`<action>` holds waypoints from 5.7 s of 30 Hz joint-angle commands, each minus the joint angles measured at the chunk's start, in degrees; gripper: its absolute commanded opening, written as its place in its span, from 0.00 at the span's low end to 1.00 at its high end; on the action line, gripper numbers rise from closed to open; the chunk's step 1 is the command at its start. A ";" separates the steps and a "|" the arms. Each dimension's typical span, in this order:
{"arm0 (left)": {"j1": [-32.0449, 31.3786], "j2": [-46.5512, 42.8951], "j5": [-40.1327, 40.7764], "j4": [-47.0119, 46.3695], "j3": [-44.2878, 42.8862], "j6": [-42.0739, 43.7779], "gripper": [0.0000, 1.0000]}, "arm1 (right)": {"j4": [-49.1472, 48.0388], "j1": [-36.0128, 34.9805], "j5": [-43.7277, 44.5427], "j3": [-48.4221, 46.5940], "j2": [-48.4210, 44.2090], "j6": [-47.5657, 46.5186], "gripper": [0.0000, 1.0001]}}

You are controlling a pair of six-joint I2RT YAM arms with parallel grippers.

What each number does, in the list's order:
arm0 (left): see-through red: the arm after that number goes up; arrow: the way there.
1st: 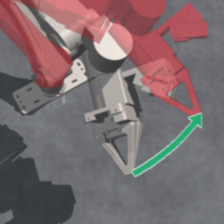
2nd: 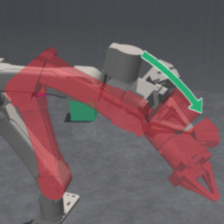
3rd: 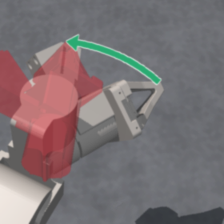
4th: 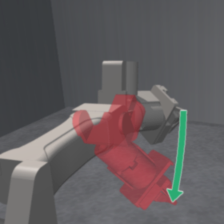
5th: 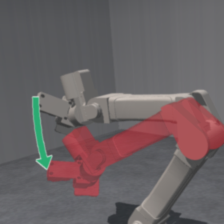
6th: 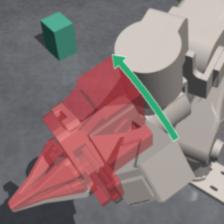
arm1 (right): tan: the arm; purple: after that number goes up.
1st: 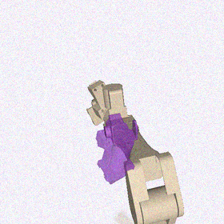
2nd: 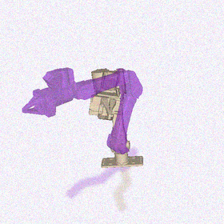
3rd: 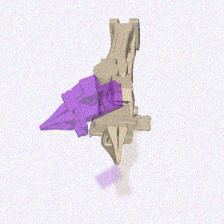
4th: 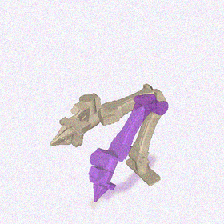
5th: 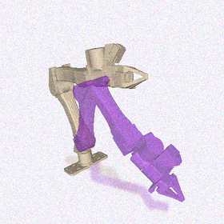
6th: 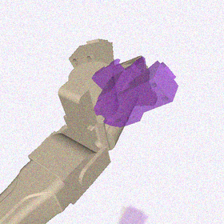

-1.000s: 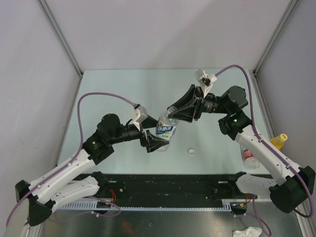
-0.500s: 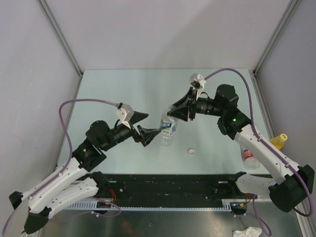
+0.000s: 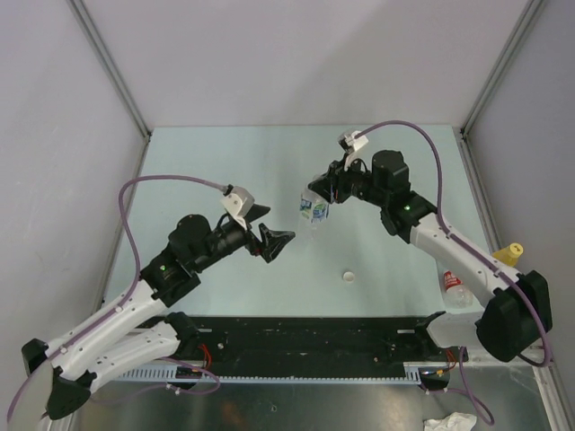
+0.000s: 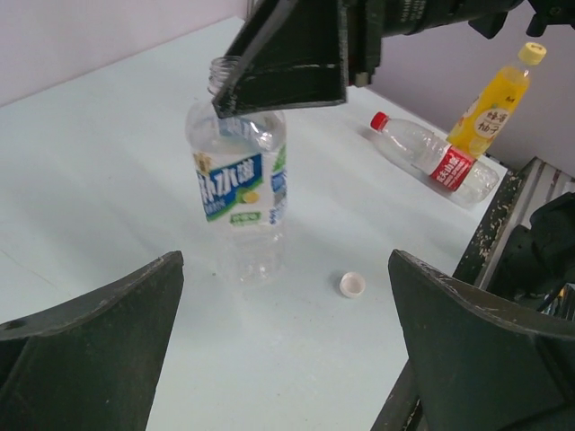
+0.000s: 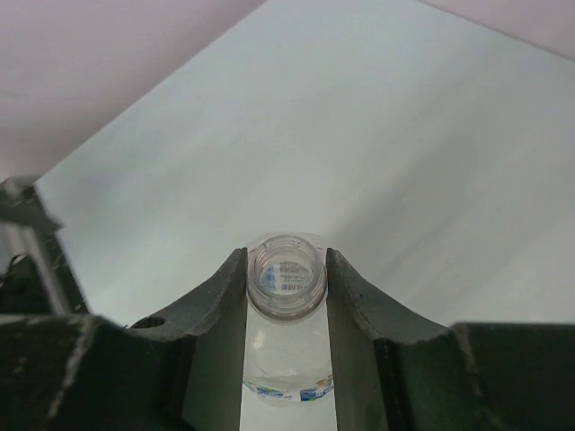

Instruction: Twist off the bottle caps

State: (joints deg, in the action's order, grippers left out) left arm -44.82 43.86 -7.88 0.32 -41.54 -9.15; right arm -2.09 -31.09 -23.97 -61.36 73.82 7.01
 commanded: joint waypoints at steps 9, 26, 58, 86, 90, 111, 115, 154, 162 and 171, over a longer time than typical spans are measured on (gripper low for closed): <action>0.43 2.83 0.40 -0.72 -1.83 1.26 0.99 | -18.93 2.17 19.10 -0.59 10.18 -2.71 0.00; 0.43 4.08 -2.73 -0.70 -2.69 -0.57 0.99 | -31.88 2.65 29.48 -0.56 24.57 -2.52 0.10; 0.22 11.58 -9.30 6.51 -11.07 -9.69 0.99 | -14.45 0.34 17.70 -0.60 9.46 3.81 0.99; 0.45 10.48 3.20 15.23 -13.32 -7.86 0.99 | 15.94 5.69 22.73 0.72 -8.16 16.58 0.99; 0.41 9.56 9.55 14.99 -11.34 -6.26 0.99 | 18.99 5.51 25.62 0.75 -12.23 17.59 0.99; 0.42 13.85 5.05 14.95 -10.98 -0.84 0.99 | 39.77 15.80 45.34 -0.61 -14.91 15.51 0.99; 0.41 13.93 4.54 14.95 -10.60 -0.46 0.99 | 41.24 26.18 37.41 -0.65 -11.01 14.41 0.99; 0.43 15.42 3.44 12.15 -7.53 2.99 0.99 | 32.45 43.66 44.48 6.17 21.69 17.82 0.82; 0.40 14.69 3.82 12.16 -7.42 3.12 0.99 | 30.78 42.48 38.13 6.43 20.58 17.44 0.42; 0.46 11.75 4.50 12.27 -6.98 2.63 0.99 | 25.78 36.65 22.04 6.43 16.26 20.02 0.21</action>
State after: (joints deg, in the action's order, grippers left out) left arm -44.71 58.22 -4.23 14.48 -48.66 -7.44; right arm 28.10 8.08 8.78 -55.11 94.28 24.77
